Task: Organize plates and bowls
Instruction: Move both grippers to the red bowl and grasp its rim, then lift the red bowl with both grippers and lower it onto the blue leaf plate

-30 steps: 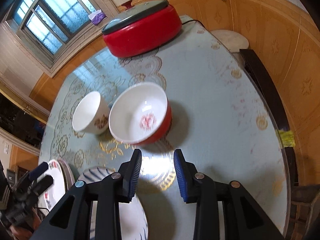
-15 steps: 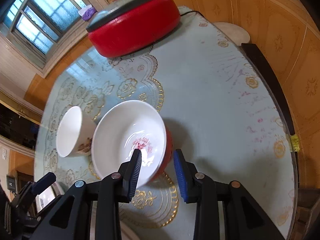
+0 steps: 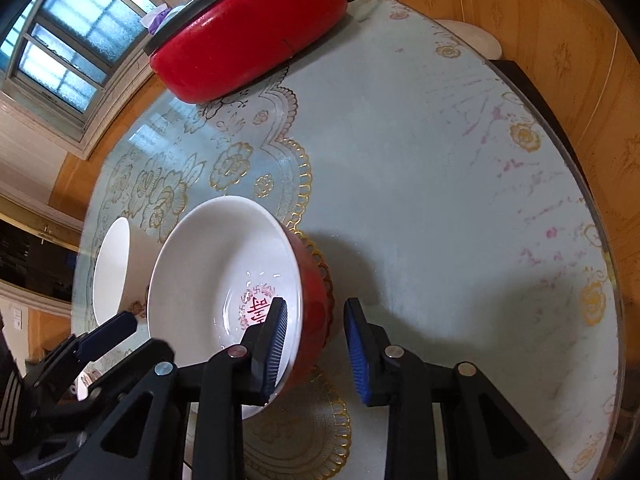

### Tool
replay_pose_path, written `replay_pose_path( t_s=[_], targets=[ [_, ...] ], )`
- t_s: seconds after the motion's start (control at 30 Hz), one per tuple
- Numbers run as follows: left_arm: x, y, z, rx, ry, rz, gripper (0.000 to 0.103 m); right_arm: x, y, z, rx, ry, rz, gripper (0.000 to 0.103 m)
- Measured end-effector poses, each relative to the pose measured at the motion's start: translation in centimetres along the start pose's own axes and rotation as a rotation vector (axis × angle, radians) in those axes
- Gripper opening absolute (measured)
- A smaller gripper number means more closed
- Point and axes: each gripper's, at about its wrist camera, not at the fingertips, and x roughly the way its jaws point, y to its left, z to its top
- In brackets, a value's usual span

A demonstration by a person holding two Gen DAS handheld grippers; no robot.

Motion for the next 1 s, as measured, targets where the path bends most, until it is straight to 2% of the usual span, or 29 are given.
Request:
replay_pose_path(
  t_s=[0.1, 0.17, 0.27, 0.33, 0.43, 0.63, 0.73, 1.0],
  targets=[
    [0.8, 0.0, 0.4, 0.006, 0.013, 0.004, 0.067, 0.2, 0.1, 0.0, -0.011, -0.006, -0.013, 0.029],
    [1.5, 0.0, 0.8, 0.014, 0.028, 0.006, 0.063, 0.5, 0.2, 0.1, -0.016, -0.002, -0.017, 0.027],
    [2.6, 0.2, 1.4, 0.023, 0.053, 0.011, 0.048, 0.8, 0.3, 0.0, -0.022, 0.0, -0.02, 0.02],
    [3.2, 0.1, 1.6, 0.03, 0.065, 0.009, 0.039, 0.9, 0.5, 0.0, -0.043, -0.001, -0.031, 0.019],
    [3.8, -0.2, 1.9, 0.06, 0.072, 0.015, 0.038, 0.9, 0.5, 0.1, -0.049, -0.002, -0.028, 0.019],
    [5.1, -0.7, 1.8, 0.087, 0.096, 0.013, 0.03, 0.9, 0.4, 0.1, -0.046, -0.001, -0.022, 0.019],
    [5.5, -0.7, 1.8, 0.084, 0.095, 0.0, 0.018, 1.0, 0.6, 0.0, -0.073, -0.008, -0.03, 0.019],
    [5.5, -0.9, 1.7, 0.114, 0.068, -0.001, 0.016, 0.9, 0.7, -0.1, -0.091, -0.028, -0.04, 0.018]
  ],
)
